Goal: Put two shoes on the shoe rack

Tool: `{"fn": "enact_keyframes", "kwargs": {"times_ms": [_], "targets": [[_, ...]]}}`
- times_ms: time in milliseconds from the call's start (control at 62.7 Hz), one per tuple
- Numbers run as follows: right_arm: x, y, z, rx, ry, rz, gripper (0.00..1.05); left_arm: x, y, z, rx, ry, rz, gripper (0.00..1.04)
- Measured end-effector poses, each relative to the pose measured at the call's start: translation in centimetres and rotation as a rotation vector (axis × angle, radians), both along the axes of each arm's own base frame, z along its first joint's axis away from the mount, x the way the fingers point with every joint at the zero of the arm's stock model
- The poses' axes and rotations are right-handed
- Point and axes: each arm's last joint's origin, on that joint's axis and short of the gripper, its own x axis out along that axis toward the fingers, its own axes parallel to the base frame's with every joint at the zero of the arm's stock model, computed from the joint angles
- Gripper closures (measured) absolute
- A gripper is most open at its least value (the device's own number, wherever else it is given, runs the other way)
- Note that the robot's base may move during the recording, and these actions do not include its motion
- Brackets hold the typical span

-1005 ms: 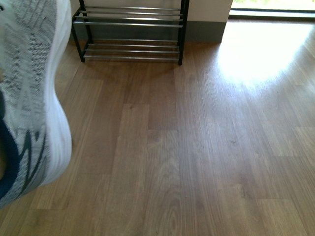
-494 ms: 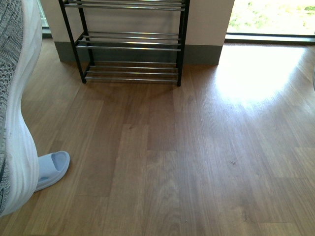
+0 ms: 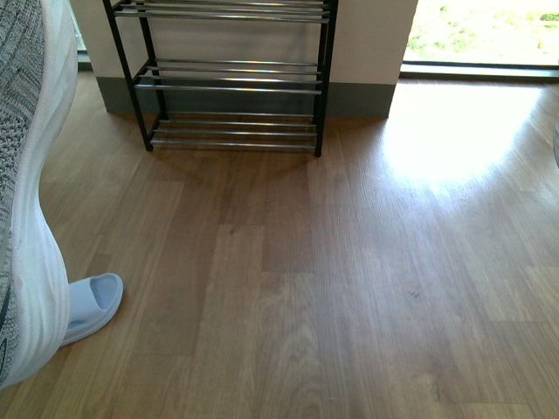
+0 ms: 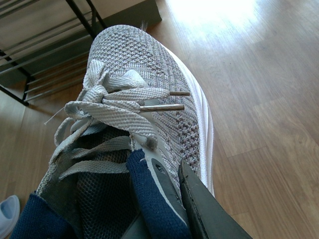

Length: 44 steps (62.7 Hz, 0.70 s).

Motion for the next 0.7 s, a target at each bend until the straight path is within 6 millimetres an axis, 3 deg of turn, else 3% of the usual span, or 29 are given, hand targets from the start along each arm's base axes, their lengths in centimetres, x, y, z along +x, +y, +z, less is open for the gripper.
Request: {"fn": "enact_keyframes", "kwargs": {"times_ms": [702], "targets": [[0.00,0.00,0.00,0.000,0.000,0.000,1.04,-0.01,0.00,-0.02,0.002,0.001,-0.001,0.99]]}}
